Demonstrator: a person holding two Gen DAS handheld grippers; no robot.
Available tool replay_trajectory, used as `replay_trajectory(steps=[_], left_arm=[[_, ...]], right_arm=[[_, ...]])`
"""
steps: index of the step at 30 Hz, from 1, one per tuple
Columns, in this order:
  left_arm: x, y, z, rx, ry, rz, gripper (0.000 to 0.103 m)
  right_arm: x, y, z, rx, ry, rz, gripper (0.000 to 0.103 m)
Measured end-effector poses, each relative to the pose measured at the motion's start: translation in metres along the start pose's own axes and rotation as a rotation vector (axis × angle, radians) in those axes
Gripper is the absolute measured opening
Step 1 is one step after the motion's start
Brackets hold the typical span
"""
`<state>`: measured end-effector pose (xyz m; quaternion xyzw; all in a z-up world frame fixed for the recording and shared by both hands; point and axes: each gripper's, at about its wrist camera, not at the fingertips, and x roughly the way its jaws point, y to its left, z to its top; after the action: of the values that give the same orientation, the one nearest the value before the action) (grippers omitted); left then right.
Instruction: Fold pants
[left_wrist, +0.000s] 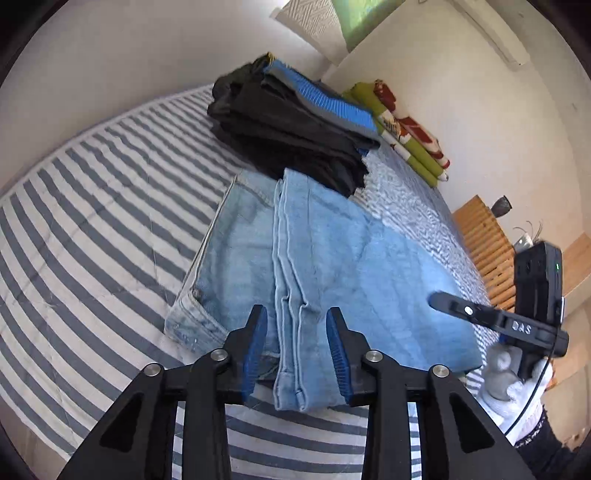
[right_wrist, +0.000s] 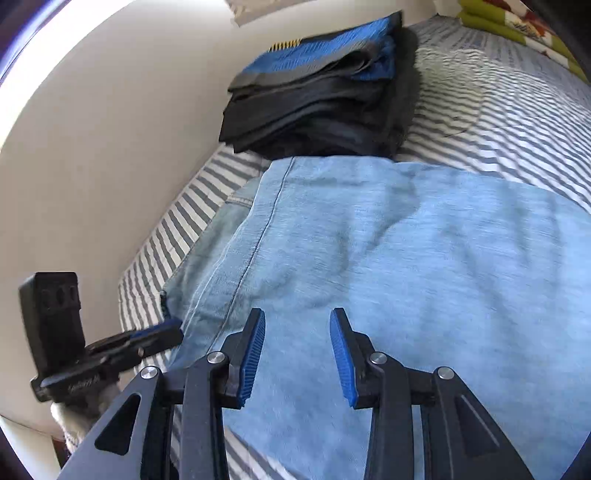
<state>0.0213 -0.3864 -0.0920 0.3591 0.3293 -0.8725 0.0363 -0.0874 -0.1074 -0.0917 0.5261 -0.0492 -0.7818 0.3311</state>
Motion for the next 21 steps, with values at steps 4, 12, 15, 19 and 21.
replay_trajectory(steps=[4, 12, 15, 19, 21], left_arm=[[0.005, -0.043, 0.007, 0.060, -0.009, -0.117, 0.036], [0.085, -0.110, -0.018, 0.190, 0.203, -0.095, 0.036], [0.094, -0.097, -0.016, 0.137, 0.212, -0.062, 0.036], [0.100, -0.072, -0.010, 0.091, 0.214, -0.012, 0.036], [0.106, -0.059, -0.008, 0.070, 0.223, 0.001, 0.031]], right_arm=[[-0.111, -0.061, -0.046, 0.073, -0.158, -0.098, 0.038], [-0.179, -0.167, -0.155, 0.325, -0.147, -0.362, 0.040], [-0.165, -0.169, -0.170, 0.267, -0.115, -0.375, 0.040], [-0.139, -0.170, -0.168, 0.220, -0.128, -0.443, 0.040], [-0.133, -0.172, -0.163, 0.209, -0.142, -0.503, 0.040]])
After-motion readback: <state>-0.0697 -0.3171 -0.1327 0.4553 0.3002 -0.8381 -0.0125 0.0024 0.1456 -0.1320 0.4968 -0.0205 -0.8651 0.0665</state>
